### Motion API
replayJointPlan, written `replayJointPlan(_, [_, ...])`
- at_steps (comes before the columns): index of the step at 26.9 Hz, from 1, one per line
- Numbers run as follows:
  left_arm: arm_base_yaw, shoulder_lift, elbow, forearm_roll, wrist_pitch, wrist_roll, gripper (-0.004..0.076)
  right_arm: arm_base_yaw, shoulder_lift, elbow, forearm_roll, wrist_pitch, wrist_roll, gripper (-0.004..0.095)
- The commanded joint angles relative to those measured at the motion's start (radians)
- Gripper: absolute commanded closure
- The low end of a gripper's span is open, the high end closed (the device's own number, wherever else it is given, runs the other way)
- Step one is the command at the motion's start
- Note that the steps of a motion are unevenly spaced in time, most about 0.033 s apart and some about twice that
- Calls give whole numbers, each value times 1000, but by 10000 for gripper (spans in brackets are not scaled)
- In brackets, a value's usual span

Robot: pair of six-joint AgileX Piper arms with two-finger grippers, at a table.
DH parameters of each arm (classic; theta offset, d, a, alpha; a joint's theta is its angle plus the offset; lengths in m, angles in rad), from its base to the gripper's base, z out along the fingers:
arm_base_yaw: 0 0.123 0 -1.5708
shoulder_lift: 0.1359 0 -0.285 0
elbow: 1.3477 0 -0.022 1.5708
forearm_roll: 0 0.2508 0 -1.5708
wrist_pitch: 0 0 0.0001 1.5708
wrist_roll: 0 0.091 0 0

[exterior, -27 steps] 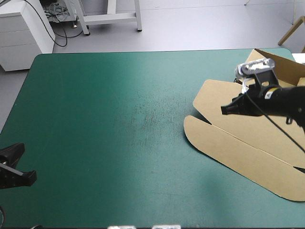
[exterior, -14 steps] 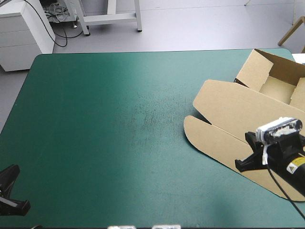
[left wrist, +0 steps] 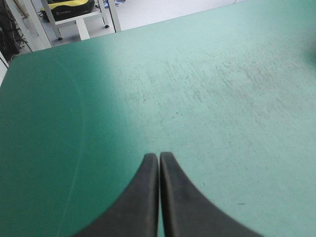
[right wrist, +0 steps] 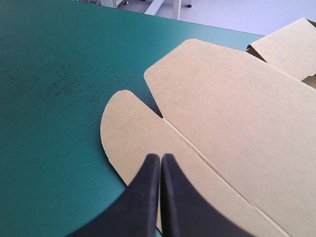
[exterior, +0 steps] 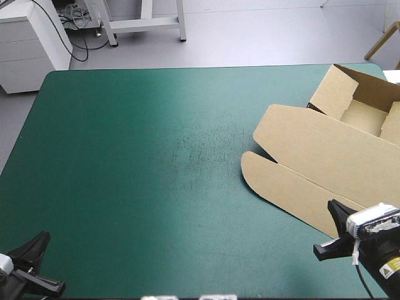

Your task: Fold the box

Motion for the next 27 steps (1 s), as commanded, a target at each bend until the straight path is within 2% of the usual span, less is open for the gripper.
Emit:
replayJointPlan(1, [-2, -23, 32, 10, -71, -5, 734, 2, -48, 7, 3, -83, 25, 922])
replayJointPlan(12, [-2, -21, 75, 2, -78, 0, 734, 0, -212, 64, -2, -75, 64, 922])
replayJointPlan(27, [-2, -21, 75, 2, -78, -3, 734, 0, -225, 64, 0, -75, 66, 922])
